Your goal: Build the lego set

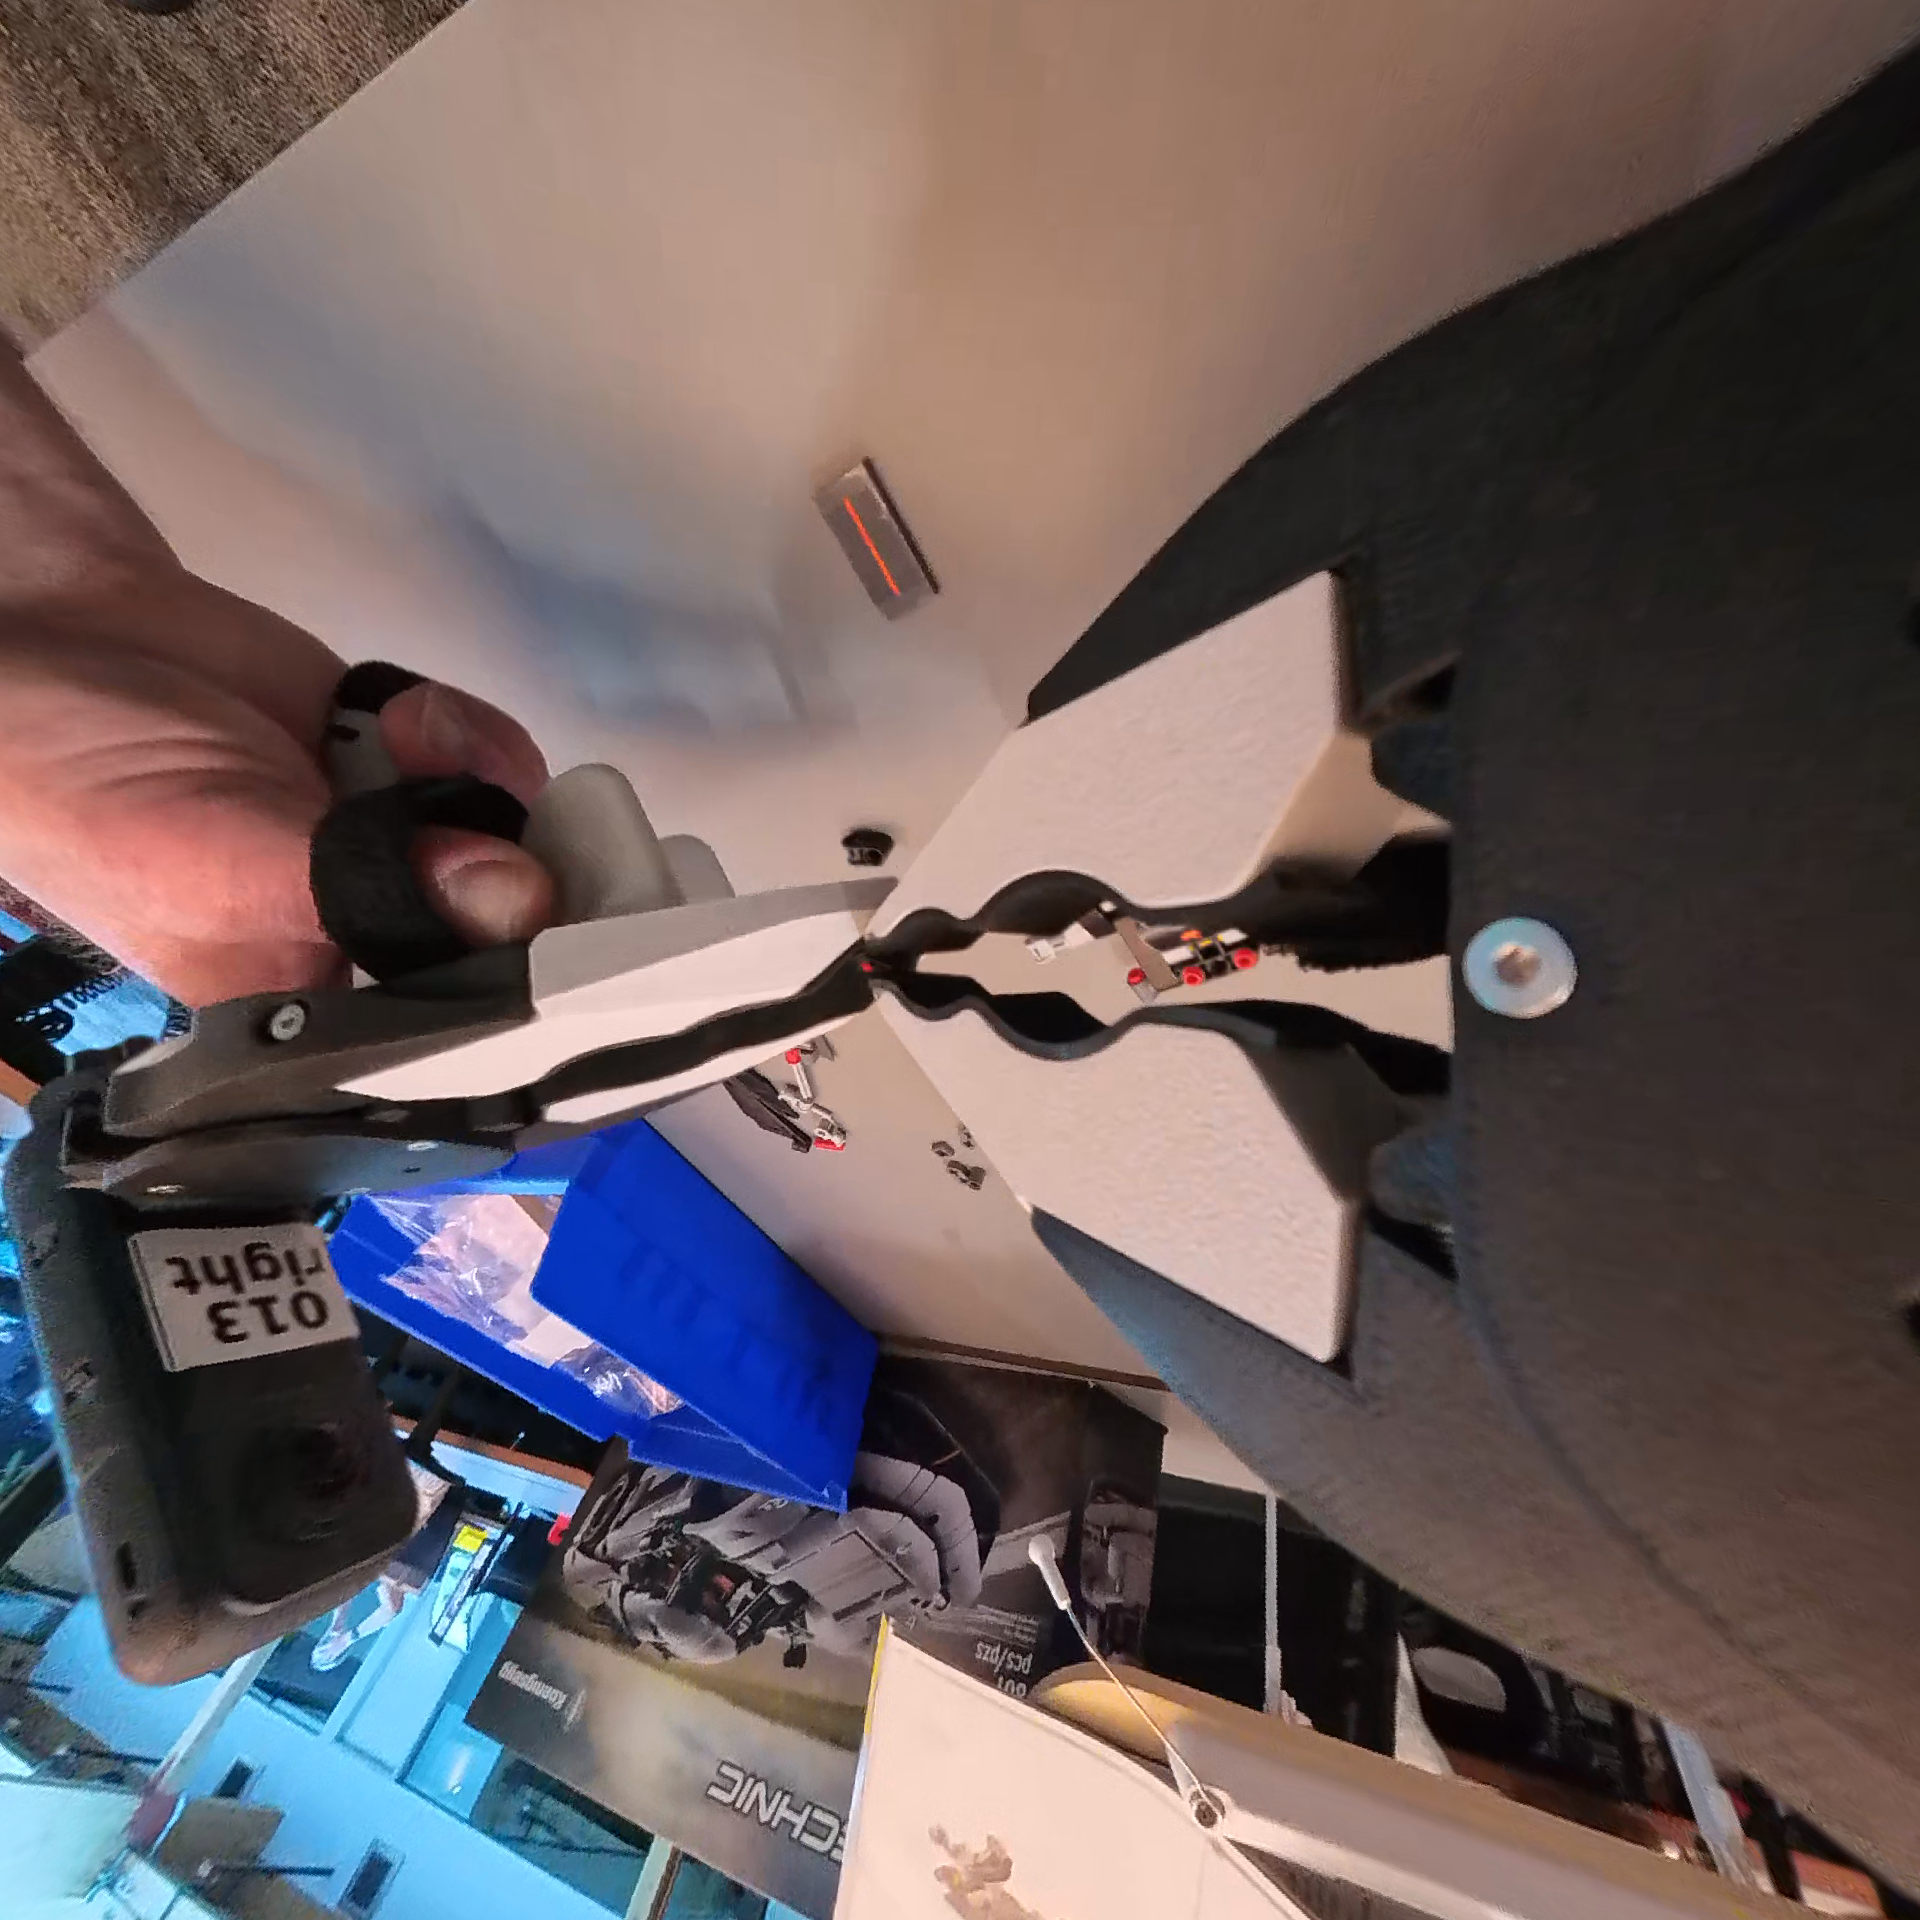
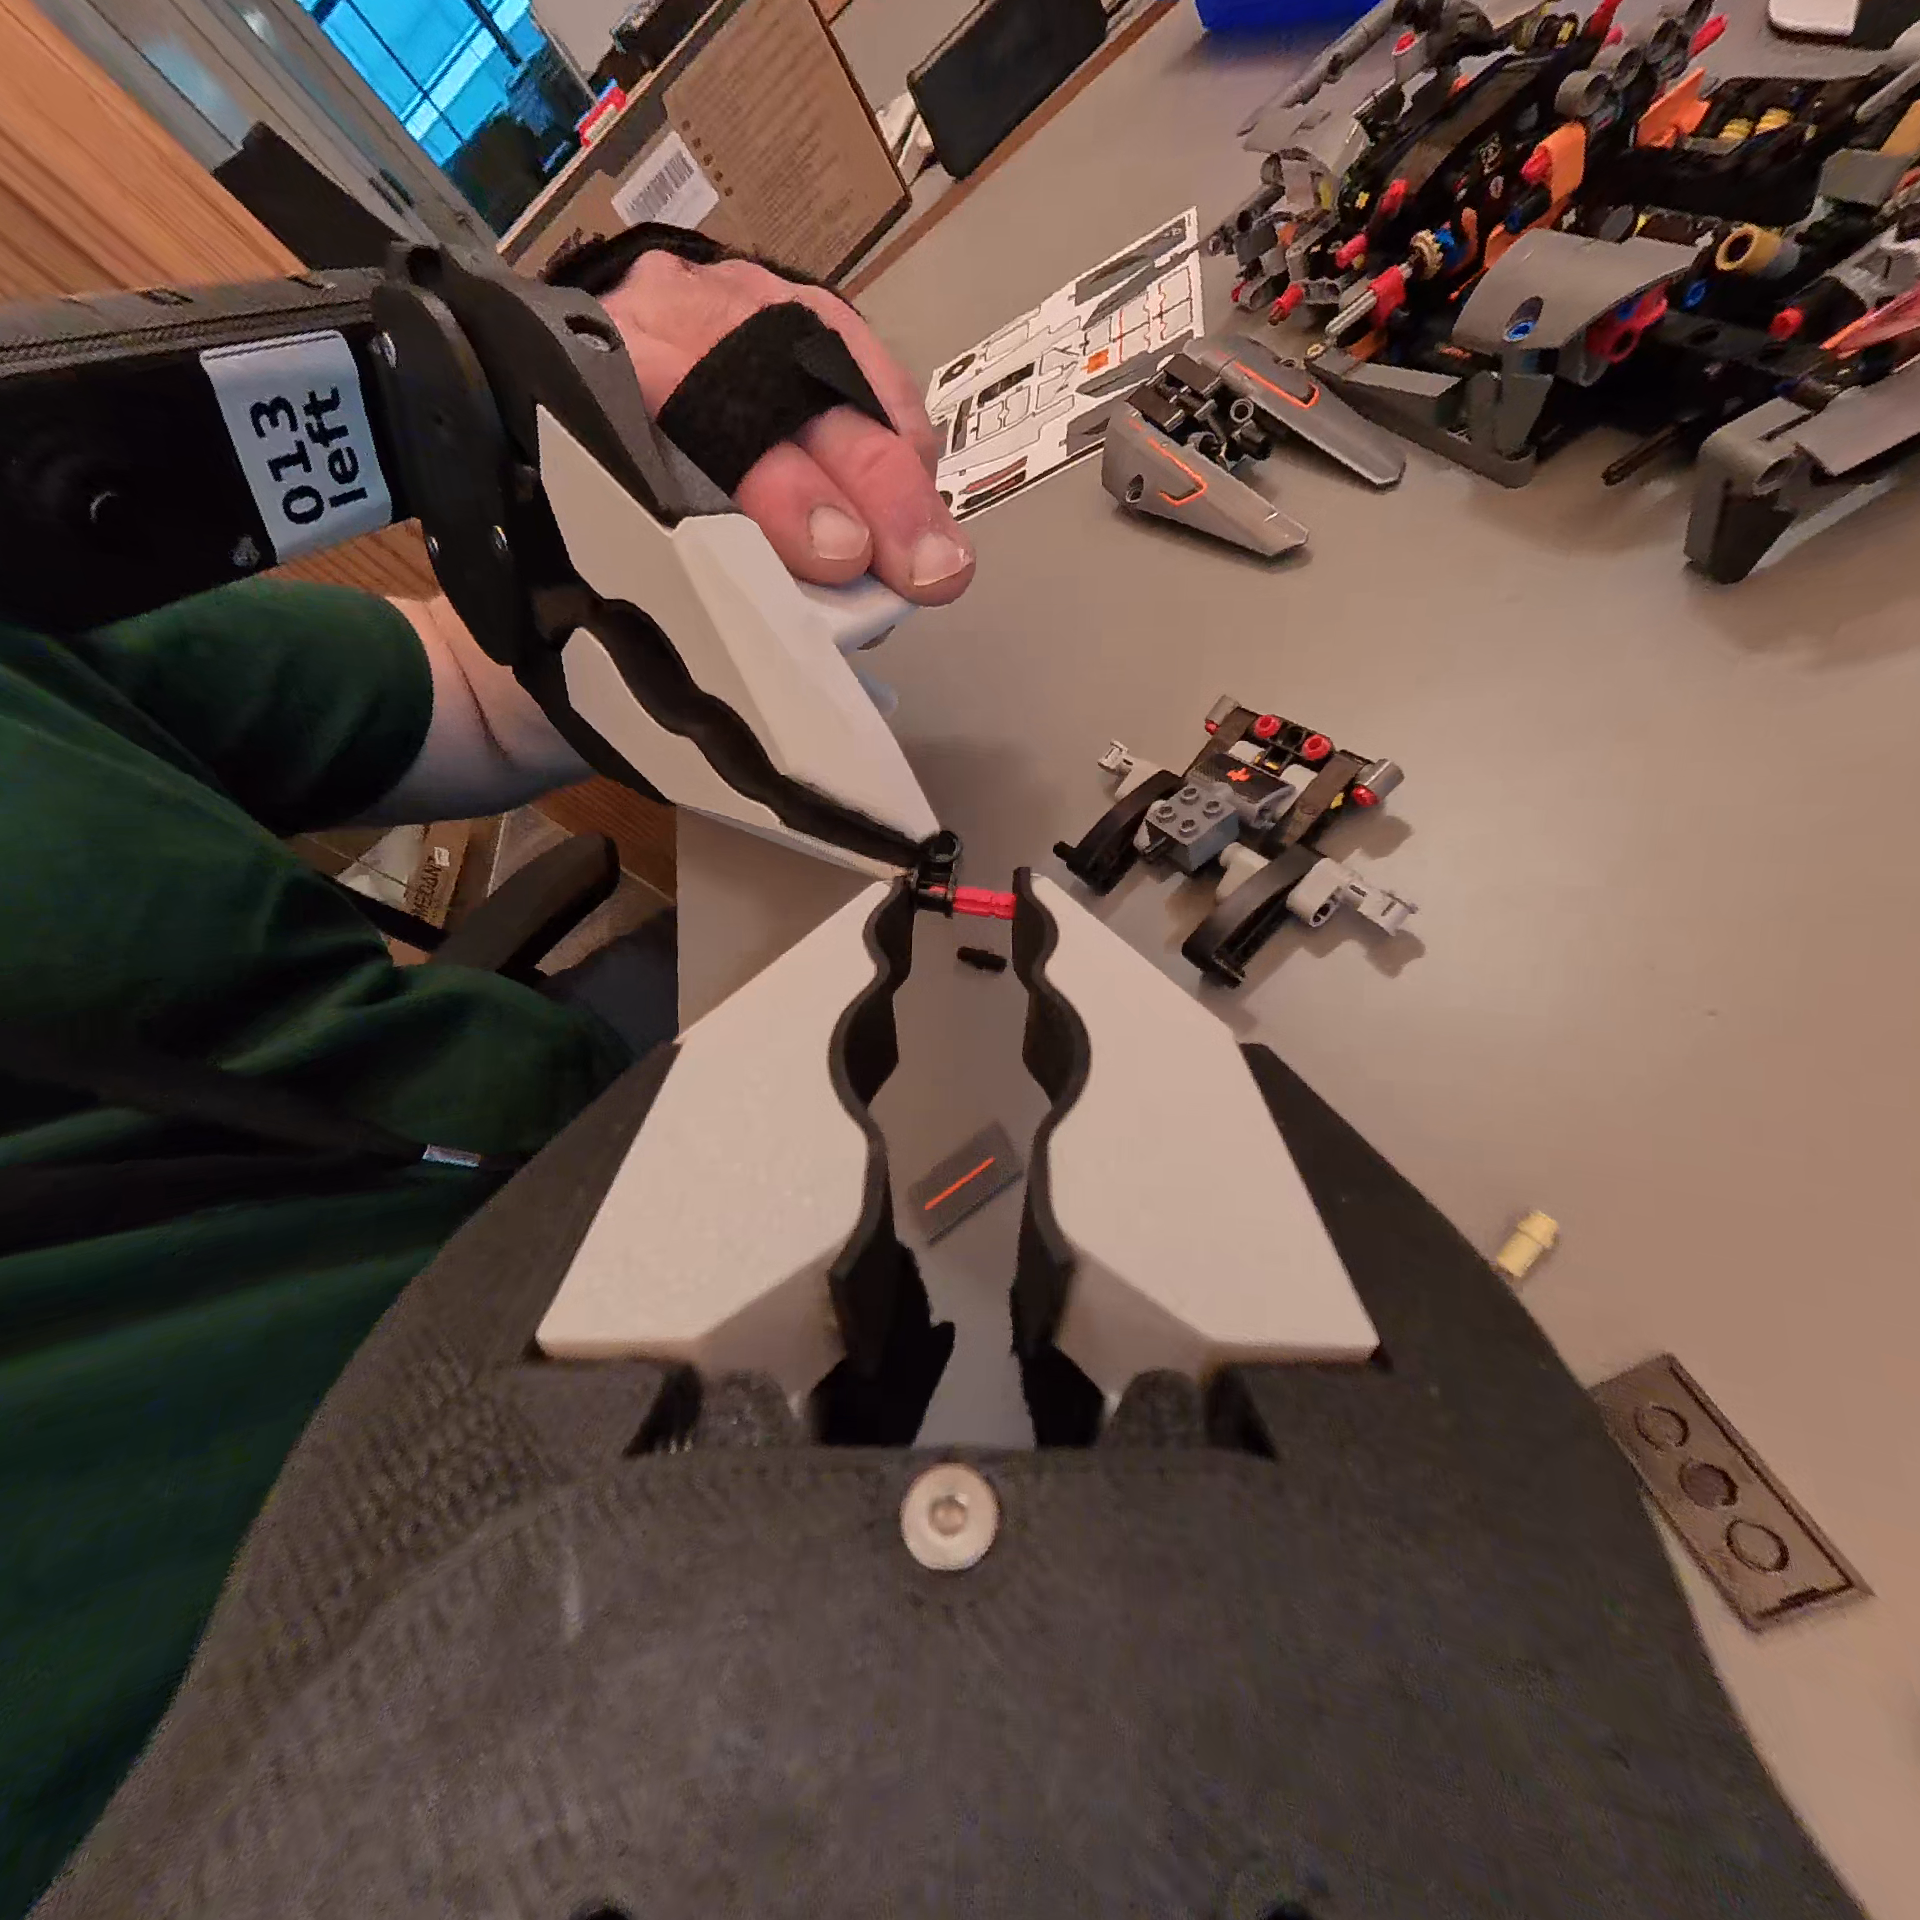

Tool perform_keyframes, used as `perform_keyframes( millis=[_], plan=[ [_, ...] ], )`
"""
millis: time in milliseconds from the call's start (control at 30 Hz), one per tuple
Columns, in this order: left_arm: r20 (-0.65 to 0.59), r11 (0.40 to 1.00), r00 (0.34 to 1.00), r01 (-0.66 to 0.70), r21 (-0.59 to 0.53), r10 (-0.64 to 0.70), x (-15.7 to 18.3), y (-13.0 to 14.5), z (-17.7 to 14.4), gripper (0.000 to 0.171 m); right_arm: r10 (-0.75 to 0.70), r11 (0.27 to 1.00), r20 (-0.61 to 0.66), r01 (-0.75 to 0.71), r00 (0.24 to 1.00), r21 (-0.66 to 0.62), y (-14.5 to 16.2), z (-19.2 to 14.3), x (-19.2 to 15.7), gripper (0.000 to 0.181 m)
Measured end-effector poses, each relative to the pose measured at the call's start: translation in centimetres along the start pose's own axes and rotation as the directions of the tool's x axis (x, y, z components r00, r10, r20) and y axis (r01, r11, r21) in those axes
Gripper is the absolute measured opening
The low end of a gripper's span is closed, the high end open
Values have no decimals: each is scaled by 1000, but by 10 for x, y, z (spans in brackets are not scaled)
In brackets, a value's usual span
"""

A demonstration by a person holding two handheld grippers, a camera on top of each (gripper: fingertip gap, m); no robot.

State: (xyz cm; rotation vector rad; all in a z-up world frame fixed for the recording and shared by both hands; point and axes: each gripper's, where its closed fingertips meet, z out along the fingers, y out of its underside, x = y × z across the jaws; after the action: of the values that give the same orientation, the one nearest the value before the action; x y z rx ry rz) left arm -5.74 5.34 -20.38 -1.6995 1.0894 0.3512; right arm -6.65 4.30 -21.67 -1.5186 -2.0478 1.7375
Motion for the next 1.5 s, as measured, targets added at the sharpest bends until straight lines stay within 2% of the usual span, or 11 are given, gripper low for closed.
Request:
perform_keyframes(
  millis=[400, 867, 1033, 1167, 1300, 1500],
  plan=[
    [60, 992, 995, 78, 99, -84, -18, 3, -3, 4, 101, 986, 19, -102, 995, 131, -17, -2, 5, 17],
    [110, 983, 983, 130, 130, -145, -31, 4, -8, 8, 139, 960, 25, -141, 990, 243, -29, -4, 5, 17],
    [142, 984, 976, 150, 100, -163, -37, 13, -9, 14, 188, 915, 46, -192, 981, 356, -40, -18, 9, 17],
    [116, 982, 978, 166, 88, -176, -36, 19, -11, 19, 252, 880, 76, -261, 965, 397, -33, -27, 12, 17],
    [85, 984, 984, 149, 94, -157, -30, 13, -9, 21, 309, 856, 156, -346, 938, 385, -24, -25, 9, 17],
    [54, 990, 993, 102, 100, -107, -17, 0, 1, 17, 337, 875, 213, -389, 917, 290, -14, -12, -1, 17]
  ],
)
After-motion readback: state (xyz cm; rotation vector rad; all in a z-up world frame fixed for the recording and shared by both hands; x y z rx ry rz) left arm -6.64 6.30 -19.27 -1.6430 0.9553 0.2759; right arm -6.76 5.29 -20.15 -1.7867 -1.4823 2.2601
